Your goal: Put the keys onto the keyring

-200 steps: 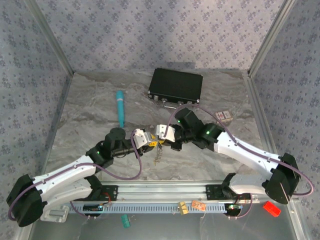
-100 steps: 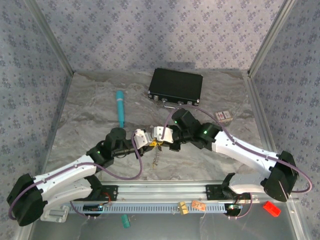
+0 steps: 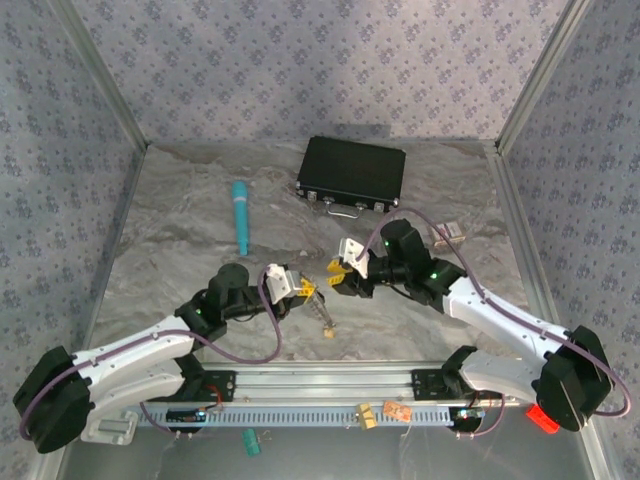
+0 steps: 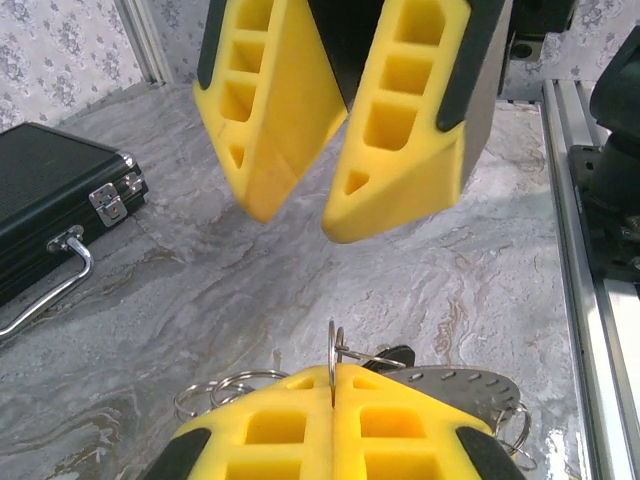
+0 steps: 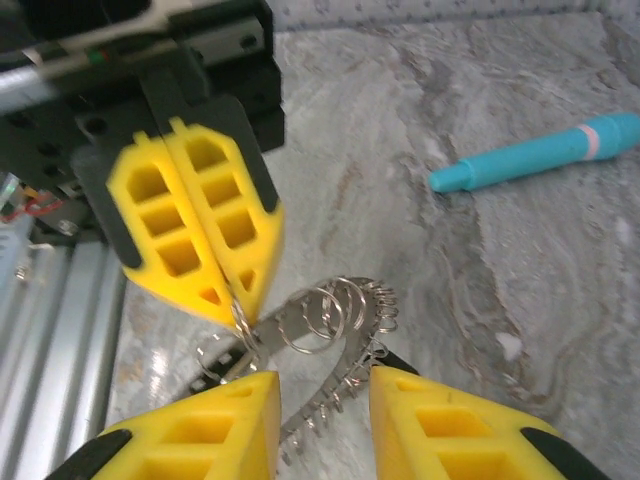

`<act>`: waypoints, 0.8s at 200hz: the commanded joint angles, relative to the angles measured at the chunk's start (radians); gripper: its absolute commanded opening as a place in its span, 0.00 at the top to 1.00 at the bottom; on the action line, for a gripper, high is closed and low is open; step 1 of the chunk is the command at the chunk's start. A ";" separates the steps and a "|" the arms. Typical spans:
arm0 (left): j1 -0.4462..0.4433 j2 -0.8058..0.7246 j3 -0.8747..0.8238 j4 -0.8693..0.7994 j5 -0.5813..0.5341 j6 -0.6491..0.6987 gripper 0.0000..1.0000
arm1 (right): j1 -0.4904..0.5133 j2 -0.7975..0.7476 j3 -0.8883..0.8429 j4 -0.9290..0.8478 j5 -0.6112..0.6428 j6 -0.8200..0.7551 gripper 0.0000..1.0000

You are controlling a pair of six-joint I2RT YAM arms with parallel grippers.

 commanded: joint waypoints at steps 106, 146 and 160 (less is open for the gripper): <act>0.006 -0.019 -0.018 0.181 0.055 -0.063 1.00 | 0.012 0.069 -0.014 0.123 -0.151 0.063 0.72; 0.005 -0.014 -0.014 0.166 0.043 -0.059 1.00 | 0.001 0.001 -0.056 0.152 -0.079 0.062 0.70; 0.005 -0.011 -0.012 0.165 0.046 -0.058 1.00 | -0.002 -0.014 -0.067 0.135 -0.071 0.052 0.70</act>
